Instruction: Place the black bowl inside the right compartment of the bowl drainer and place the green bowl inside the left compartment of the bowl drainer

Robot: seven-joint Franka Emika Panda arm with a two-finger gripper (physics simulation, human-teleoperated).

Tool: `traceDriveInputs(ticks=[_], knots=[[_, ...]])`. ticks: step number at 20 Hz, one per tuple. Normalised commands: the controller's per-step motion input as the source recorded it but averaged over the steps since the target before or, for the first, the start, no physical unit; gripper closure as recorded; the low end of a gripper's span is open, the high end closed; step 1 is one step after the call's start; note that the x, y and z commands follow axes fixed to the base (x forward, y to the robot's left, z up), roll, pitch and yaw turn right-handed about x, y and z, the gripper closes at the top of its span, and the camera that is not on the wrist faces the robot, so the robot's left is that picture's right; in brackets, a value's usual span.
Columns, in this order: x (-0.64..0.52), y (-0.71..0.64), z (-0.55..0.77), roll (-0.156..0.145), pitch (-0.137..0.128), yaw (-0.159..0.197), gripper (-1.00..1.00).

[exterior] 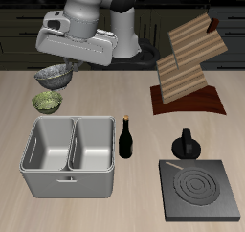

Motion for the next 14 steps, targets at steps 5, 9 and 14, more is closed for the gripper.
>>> traceDriveInputs(ticks=[5,9,14], knots=[[0.20,0.00,0.20,-0.009,-0.015,0.001,1.00],[0.10,0.00,0.26,-0.012,-0.034,0.012,1.00],[0.24,0.06,0.22,-0.001,-0.030,0.036,1.00]])
